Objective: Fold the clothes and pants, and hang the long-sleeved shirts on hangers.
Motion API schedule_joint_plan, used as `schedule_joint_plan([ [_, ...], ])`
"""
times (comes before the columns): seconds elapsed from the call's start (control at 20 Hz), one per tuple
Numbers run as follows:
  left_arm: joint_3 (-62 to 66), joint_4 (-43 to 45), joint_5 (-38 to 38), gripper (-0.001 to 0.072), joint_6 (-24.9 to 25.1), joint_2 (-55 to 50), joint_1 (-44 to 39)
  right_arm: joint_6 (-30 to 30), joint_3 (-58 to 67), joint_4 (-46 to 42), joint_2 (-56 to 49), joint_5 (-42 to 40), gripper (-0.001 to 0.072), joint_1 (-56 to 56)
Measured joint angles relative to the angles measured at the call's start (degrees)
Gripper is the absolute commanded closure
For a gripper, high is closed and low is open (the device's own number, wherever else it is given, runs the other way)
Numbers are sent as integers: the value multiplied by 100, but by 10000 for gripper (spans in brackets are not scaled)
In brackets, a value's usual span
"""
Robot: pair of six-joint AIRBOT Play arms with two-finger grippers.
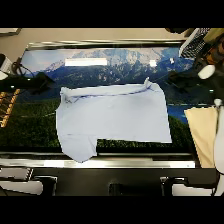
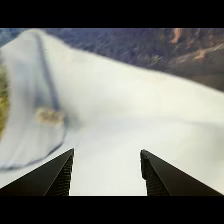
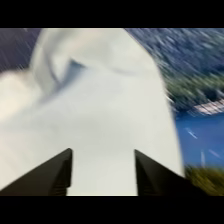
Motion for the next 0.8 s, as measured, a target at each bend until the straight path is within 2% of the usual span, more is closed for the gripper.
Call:
schedule_joint_plan([
  [0.05, -59, 168, -260, 217, 0, 219, 146, -400, -142, 101, 212, 424, 371, -291],
  [0.15, -334, 407, -592, 217, -31, 669, 415, -986, -645, 214, 649, 988, 198, -804],
  [0.4, -1471, 750, -914, 218, -129, 1685, 828, -1541, -2468, 254, 1534, 1449, 186, -1635],
  [0.5, -1790, 890, -962, 218, -133, 1899, 887, -1615, -3062, 254, 1692, 1408, 162, -1753],
  [0.8, -2098, 1049, -1027, 218, -146, 2092, 938, -1792, -4229, 247, 1727, 931, 161, -1864],
])
